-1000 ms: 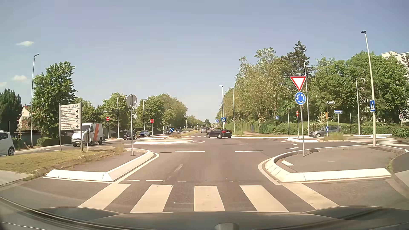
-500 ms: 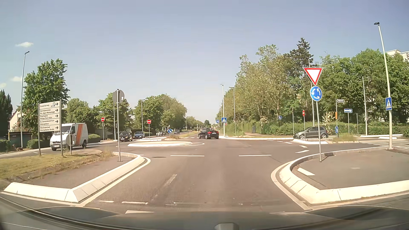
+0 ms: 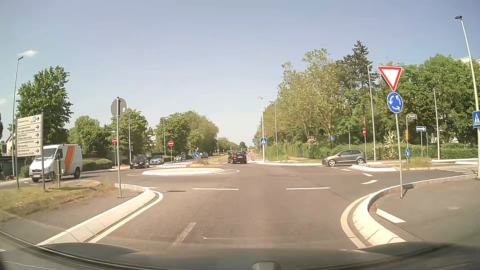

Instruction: Follow the waypoints while adhering to traffic rules and regulations

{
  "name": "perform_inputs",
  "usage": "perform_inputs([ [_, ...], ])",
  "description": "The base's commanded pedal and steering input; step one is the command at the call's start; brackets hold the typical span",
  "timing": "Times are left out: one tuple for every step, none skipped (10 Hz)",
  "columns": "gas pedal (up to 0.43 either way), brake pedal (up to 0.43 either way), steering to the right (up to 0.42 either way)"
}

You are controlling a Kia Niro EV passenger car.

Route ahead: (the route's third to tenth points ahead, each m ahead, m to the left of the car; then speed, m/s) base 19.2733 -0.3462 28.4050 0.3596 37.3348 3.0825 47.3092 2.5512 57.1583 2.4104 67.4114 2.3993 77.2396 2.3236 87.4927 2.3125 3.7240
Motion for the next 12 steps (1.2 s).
perform_inputs([
  [0.0, 0.0, 0.009],
  [0.0, 0.0, 0.012],
  [0.0, 0.0, 0.012],
  [0.008, 0.0, 0.012],
  [0.067, 0.0, 0.012],
  [0.118, 0.0, 0.012],
  [0.15, 0.0, 0.014],
  [0.15, 0.0, 0.017],
  [0.15, 0.0, 0.023],
  [0.15, 0.0, 0.032],
  [0.157, 0.0, 0.039],
  [0.157, 0.0, 0.046],
])
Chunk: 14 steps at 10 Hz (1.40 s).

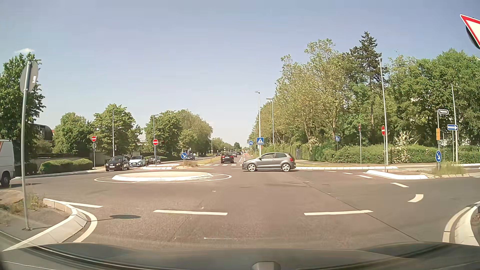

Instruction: Follow the waypoints while adhering to traffic rules and regulations

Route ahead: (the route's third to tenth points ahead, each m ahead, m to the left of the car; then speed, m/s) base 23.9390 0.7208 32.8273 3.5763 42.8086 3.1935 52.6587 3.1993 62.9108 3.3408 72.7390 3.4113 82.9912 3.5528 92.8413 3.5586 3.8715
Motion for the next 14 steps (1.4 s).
perform_inputs([
  [0.157, 0.0, 0.055],
  [0.157, 0.0, 0.062],
  [0.157, 0.0, 0.075],
  [0.157, 0.0, 0.09],
  [0.157, 0.0, 0.102],
  [0.157, 0.0, 0.112],
  [0.157, 0.0, 0.119],
  [0.157, 0.0, 0.121],
  [0.157, 0.0, 0.121],
  [0.157, 0.0, 0.121],
  [0.157, 0.0, 0.119],
  [0.157, 0.0, 0.113],
  [0.157, 0.0, 0.099],
  [0.157, 0.0, 0.079],
])
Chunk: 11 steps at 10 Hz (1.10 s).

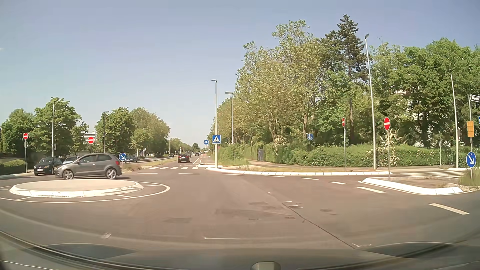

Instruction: Follow the waypoints while adhering to traffic rules and regulations

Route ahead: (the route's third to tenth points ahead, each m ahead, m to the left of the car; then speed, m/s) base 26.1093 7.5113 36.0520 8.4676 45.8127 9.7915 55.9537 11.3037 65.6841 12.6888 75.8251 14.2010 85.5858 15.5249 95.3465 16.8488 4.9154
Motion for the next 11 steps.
perform_inputs([
  [0.157, 0.0, 0.055],
  [0.157, 0.0, 0.026],
  [0.157, 0.0, 0.004],
  [0.157, 0.0, -0.014],
  [0.157, 0.0, -0.035],
  [0.157, 0.0, -0.061],
  [0.15, 0.0, -0.084],
  [0.15, 0.0, -0.108],
  [0.15, 0.0, -0.128],
  [0.138, 0.0, -0.136],
  [0.138, 0.0, -0.142],
])
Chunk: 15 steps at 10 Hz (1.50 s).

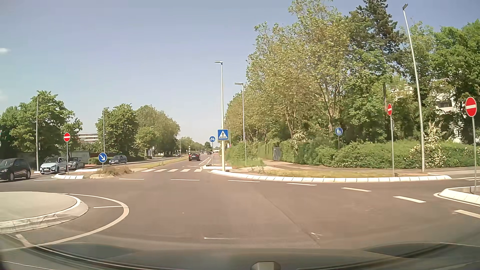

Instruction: Follow the waypoints while adhering to traffic rules and regulations

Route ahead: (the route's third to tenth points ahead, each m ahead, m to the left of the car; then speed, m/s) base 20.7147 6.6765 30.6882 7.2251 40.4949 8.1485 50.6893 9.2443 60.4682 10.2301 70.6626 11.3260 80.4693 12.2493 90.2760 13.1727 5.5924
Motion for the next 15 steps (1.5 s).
perform_inputs([
  [0.138, 0.0, -0.143],
  [0.138, 0.0, -0.14],
  [0.13, 0.0, -0.14],
  [0.11, 0.0, -0.138],
  [0.11, 0.0, -0.13],
  [0.087, 0.0, -0.131],
  [0.087, 0.0, -0.132],
  [0.087, 0.0, -0.131],
  [0.087, 0.0, -0.128],
  [0.087, 0.0, -0.124],
  [0.098, 0.0, -0.118],
  [0.098, 0.0, -0.111],
  [0.11, 0.0, -0.108],
  [0.13, 0.0, -0.104],
  [0.13, 0.0, -0.098],
])
